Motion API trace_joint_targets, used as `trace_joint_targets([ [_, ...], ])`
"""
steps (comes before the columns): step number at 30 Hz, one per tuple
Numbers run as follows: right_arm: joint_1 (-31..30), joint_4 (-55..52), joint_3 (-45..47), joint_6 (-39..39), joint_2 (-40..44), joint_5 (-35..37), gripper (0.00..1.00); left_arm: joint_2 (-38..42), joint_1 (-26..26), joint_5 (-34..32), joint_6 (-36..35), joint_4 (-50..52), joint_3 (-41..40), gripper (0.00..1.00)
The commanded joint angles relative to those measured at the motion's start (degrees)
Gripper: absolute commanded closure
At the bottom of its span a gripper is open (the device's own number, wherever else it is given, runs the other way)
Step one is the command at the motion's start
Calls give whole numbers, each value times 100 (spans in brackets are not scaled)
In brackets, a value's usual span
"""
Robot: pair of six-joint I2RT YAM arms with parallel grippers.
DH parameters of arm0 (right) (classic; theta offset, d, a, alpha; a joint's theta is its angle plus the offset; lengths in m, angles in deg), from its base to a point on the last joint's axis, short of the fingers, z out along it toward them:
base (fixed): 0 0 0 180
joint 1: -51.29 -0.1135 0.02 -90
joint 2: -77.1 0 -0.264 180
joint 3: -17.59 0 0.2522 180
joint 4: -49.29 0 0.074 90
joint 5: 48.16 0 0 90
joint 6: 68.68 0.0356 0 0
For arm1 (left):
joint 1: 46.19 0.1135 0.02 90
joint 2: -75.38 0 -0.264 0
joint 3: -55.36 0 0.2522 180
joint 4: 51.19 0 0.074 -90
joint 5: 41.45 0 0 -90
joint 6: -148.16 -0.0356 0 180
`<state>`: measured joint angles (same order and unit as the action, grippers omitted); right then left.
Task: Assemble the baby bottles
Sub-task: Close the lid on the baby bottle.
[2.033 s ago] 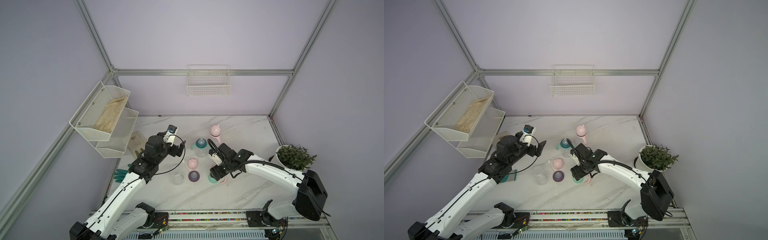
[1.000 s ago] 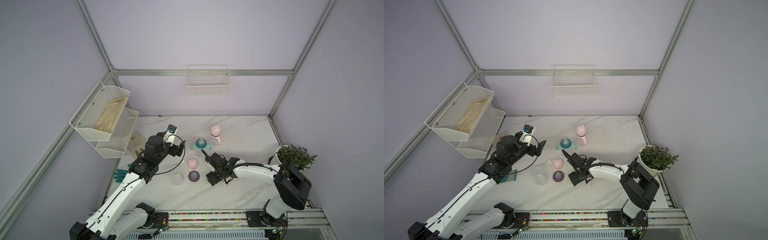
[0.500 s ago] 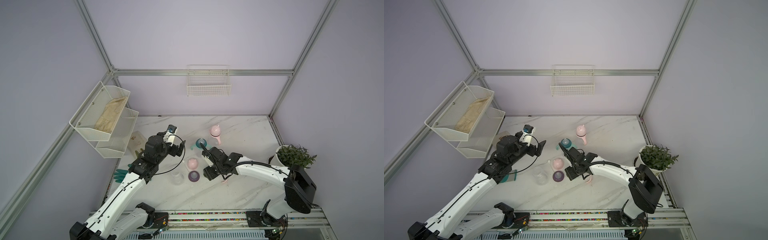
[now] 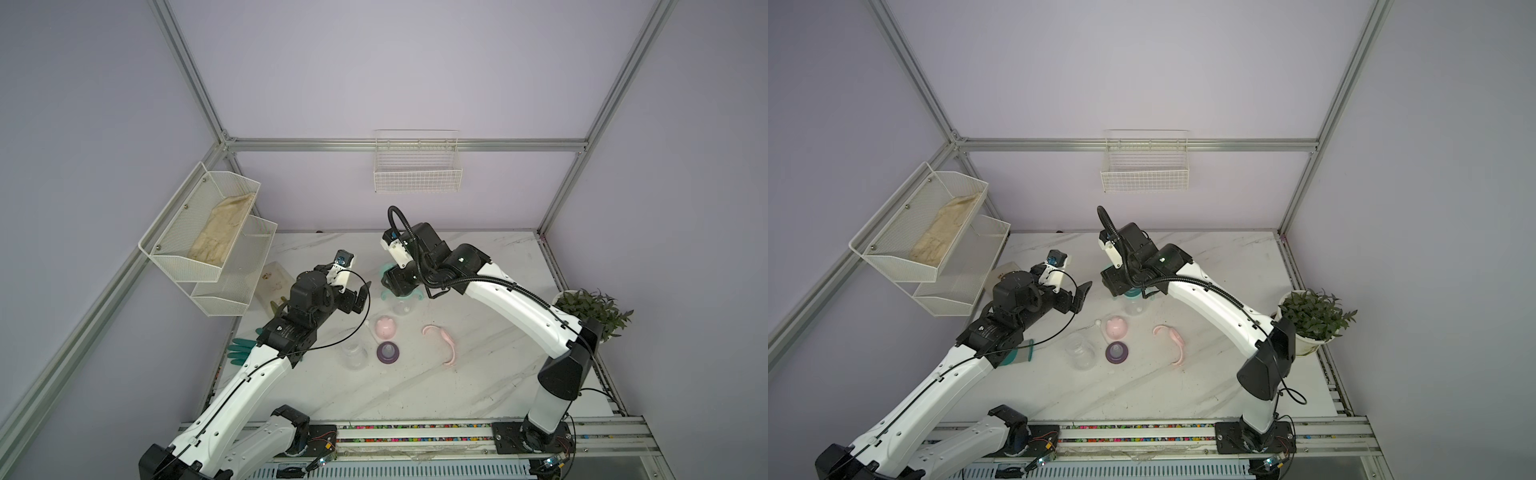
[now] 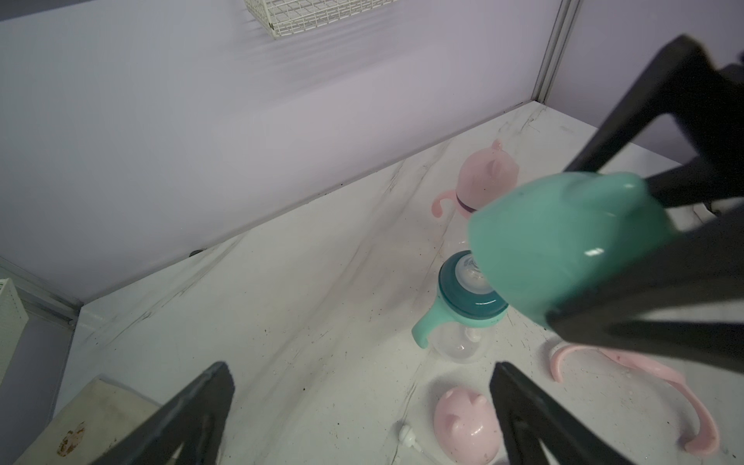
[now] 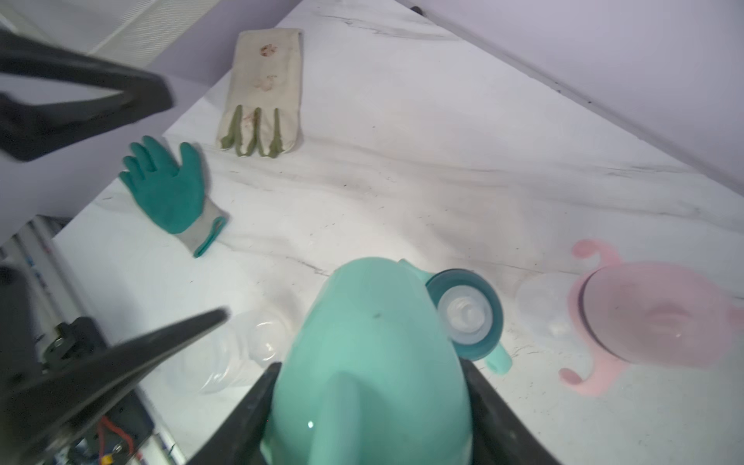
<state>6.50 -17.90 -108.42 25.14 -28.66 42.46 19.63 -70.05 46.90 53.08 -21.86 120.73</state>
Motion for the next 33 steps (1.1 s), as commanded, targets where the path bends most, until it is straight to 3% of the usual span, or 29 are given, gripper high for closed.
trace_joint_targets([
  [1, 252, -830, -716, -345, -532, 149, 44, 193, 13, -14, -22, -31, 68, 0],
  [8, 523, -1353, -1581, -506, -1226, -95, 42, 345, 13, -136, -87, -19, 15, 0],
  [33, 661, -1097, -958, -689, -1557, -269, 28, 239, 11, -119, -108, 34, 33, 0],
])
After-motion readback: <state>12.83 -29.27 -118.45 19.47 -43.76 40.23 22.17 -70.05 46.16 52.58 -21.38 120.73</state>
